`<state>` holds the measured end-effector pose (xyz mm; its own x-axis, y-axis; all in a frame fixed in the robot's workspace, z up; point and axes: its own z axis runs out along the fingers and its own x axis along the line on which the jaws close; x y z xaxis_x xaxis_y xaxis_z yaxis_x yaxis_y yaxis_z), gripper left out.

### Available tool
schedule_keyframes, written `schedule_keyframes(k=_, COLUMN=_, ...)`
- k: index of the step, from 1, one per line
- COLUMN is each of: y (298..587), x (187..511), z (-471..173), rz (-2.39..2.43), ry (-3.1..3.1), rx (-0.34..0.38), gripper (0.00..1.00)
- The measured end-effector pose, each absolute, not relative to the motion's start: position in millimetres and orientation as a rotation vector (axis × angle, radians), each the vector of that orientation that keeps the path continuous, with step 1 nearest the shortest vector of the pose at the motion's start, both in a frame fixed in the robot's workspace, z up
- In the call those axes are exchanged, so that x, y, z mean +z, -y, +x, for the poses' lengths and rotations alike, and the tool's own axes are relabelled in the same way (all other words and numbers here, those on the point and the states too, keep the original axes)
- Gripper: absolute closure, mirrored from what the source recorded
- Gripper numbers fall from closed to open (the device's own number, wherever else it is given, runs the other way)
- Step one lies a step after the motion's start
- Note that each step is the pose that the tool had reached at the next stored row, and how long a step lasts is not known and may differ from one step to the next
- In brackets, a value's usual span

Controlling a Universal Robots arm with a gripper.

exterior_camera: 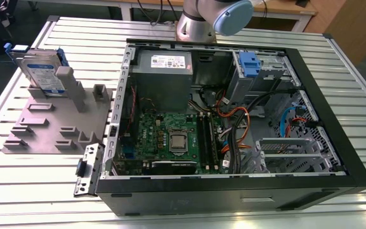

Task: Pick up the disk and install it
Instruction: 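Pick up the disk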

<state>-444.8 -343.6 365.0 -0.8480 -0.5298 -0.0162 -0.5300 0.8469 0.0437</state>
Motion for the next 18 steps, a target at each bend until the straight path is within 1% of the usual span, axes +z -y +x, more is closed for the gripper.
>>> schedule_keyframes(k=11, y=343.7, x=365.0, z=-444.8, rz=-1.149, ry=-2.924, rx=0.073, gripper=0.89)
schedule_keyframes(k=18, y=343.7, x=365.0, z=-444.8, rz=-1.204, ry=-2.903, rx=0.073, gripper=0.89)
